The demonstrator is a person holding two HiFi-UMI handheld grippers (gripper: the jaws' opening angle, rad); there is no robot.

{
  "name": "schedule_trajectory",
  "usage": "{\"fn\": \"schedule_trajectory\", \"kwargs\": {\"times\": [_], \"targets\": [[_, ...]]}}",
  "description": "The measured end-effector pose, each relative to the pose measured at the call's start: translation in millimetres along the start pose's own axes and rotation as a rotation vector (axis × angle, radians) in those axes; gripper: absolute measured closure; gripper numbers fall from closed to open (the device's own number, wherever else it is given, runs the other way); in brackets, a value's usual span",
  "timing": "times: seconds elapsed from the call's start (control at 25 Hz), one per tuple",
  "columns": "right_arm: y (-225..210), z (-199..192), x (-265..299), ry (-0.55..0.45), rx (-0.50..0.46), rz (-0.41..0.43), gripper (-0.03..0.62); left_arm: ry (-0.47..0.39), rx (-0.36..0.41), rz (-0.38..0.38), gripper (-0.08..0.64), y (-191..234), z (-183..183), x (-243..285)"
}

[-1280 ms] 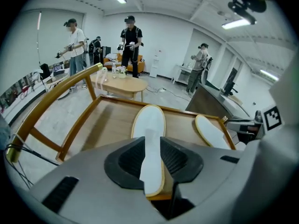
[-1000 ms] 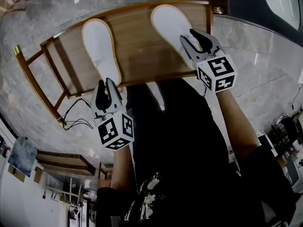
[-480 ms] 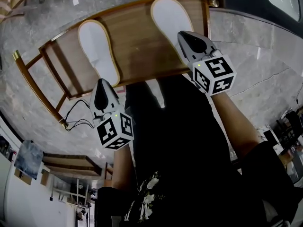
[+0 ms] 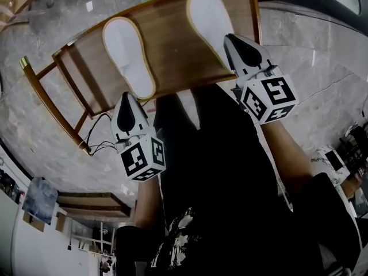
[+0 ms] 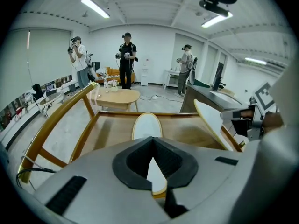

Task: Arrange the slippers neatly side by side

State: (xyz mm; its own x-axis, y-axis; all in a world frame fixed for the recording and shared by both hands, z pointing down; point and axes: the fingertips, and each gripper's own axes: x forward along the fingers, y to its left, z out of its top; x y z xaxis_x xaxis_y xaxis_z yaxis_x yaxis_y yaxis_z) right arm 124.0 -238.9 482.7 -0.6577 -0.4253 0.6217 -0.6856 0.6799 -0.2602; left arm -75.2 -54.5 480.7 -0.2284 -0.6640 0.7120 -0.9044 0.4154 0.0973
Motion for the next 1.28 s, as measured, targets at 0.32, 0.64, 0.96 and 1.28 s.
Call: {"fn": "schedule_trajectory", "kwargs": {"times": [0.32,0.64,0.96,1.28], "targets": [[40,-3,7,-0.038,0.100,-0.083,0.584,0.018,0.048,-0.069,0.557,18,-1,-2],[71,-5,27,-0.081,0.226,-0.163,0.584,0.039,0.112,-0.141,0.557,31,0,5],[93,-21,57,-0.071,0.328,-0.213,0.584,0.062,0.130,-0.184,0.557,48,0,7],[104,-39,80,-0.036,0.346,-0.240,0.584,0.073,0.130,-0.211,0.557,57,-8,3]]}}
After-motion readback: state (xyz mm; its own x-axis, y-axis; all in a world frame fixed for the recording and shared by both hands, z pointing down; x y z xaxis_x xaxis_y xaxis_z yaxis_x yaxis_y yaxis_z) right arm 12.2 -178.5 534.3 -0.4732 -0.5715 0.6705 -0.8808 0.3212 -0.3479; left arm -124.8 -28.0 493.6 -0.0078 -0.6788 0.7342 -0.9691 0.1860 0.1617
